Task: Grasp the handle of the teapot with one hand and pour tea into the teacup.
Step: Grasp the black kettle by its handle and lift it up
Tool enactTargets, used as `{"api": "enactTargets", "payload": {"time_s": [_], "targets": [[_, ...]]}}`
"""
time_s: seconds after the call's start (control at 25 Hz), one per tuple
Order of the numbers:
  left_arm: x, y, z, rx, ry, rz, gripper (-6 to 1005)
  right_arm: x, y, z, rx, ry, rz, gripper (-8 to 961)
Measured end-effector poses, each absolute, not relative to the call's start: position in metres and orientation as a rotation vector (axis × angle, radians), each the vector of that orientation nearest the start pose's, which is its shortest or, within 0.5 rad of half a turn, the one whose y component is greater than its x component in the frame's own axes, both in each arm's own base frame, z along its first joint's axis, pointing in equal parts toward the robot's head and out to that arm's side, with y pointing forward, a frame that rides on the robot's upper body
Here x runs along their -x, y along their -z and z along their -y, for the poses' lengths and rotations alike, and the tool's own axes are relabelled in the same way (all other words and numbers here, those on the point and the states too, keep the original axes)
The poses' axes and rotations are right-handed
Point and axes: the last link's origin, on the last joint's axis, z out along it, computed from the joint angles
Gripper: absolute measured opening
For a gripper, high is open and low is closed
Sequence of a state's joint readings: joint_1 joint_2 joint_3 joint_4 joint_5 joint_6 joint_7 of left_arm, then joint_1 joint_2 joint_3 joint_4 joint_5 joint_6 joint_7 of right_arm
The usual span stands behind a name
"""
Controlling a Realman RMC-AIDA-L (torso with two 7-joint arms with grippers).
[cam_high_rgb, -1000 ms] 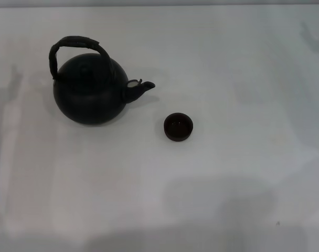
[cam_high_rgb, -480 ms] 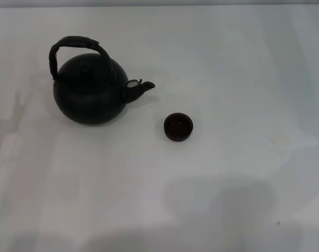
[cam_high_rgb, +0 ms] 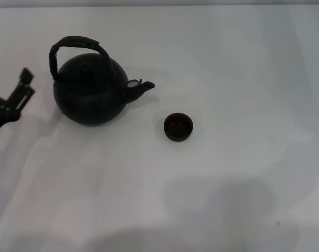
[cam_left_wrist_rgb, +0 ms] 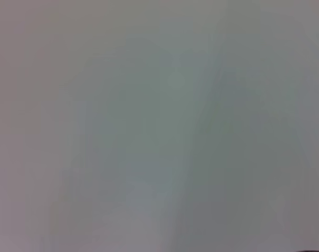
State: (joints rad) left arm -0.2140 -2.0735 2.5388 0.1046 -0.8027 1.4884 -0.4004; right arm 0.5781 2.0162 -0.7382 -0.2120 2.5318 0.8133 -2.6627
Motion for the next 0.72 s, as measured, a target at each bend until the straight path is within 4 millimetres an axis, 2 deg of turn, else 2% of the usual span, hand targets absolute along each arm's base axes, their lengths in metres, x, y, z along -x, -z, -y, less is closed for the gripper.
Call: {"api": "enactTargets", "payload": {"time_s": [0.24,0.72], "targets": [[0.34,0.028,-0.249,1.767,0.91,0.61,888,-0.356,-0.07,-0.402,1.431,-0.626,-0.737,856],[0.34,0.037,-0.264,1.802,0.846,0.651,887,-0.357,-0.07,-0.4,1.428,-0.629,-0.741,856]]}}
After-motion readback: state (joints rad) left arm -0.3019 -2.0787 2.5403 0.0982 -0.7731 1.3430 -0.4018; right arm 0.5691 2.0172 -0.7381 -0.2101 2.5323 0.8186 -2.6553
